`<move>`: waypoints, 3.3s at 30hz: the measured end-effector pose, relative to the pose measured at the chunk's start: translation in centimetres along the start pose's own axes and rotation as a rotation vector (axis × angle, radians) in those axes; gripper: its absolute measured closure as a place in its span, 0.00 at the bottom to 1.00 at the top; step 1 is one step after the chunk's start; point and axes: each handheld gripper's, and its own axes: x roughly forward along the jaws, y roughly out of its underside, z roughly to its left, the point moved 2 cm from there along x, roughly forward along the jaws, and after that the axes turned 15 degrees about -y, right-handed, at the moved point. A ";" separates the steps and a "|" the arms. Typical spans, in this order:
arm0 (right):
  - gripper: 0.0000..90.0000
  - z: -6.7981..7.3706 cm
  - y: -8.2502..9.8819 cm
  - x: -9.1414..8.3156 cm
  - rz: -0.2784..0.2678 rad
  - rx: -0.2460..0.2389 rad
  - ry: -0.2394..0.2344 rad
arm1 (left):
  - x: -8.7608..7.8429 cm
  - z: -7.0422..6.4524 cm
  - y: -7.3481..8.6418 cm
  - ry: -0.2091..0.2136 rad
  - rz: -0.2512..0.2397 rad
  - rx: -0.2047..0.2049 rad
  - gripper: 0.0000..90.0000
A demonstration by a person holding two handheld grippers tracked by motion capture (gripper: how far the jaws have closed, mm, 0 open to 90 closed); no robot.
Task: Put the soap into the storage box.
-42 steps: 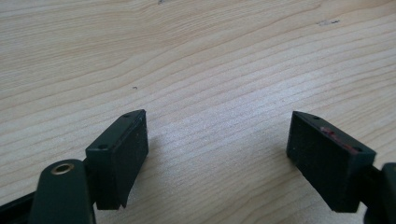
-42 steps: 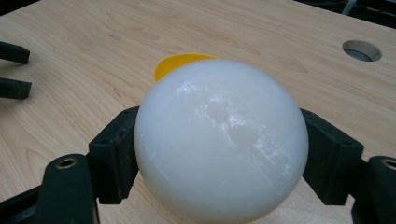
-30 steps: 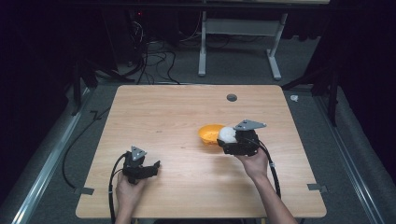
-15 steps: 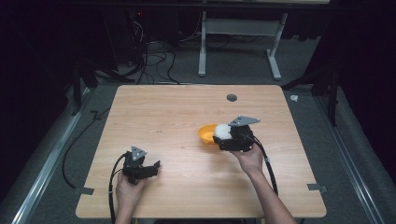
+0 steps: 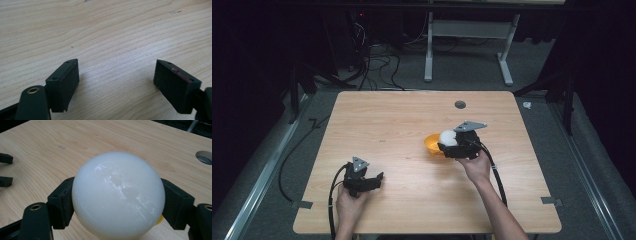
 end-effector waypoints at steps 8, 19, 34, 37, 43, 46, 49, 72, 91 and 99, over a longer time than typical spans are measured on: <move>0.27 -0.3 -0.8 0.6 -0.004 0.019 -0.005 | 0.0 0.0 0.0 -0.001 -0.002 -0.001 0.23; 0.27 -0.7 -1.2 2.2 0.036 0.021 0.003 | 0.0 0.0 0.0 0.000 -0.003 -0.002 0.23; 0.27 -1.8 -0.6 3.9 0.076 0.051 0.028 | 0.0 0.0 0.0 0.001 -0.002 -0.001 0.23; 0.27 -1.9 -0.4 4.2 0.088 0.054 0.033 | 0.0 0.0 0.0 0.001 0.000 0.000 0.23; 0.27 -2.2 -0.2 4.5 0.095 0.060 0.043 | 0.0 0.0 0.0 0.001 0.000 0.000 0.23; 0.27 -2.3 -0.1 4.6 0.099 0.060 0.045 | 0.0 0.0 0.0 0.000 0.000 0.000 0.23; 0.27 -2.4 0.0 4.7 0.104 0.067 0.048 | 0.0 0.0 0.0 0.000 0.000 0.000 0.23; 0.27 -2.3 0.5 5.3 0.136 0.076 0.066 | 0.0 0.0 0.0 0.000 0.000 0.000 0.23; 0.25 -2.0 -0.8 2.6 0.017 0.063 0.054 | 0.0 0.0 0.0 0.002 -0.002 -0.001 0.23; 0.27 -2.0 -1.0 1.3 -0.020 0.063 0.058 | 0.0 0.0 0.0 0.002 -0.002 -0.001 0.23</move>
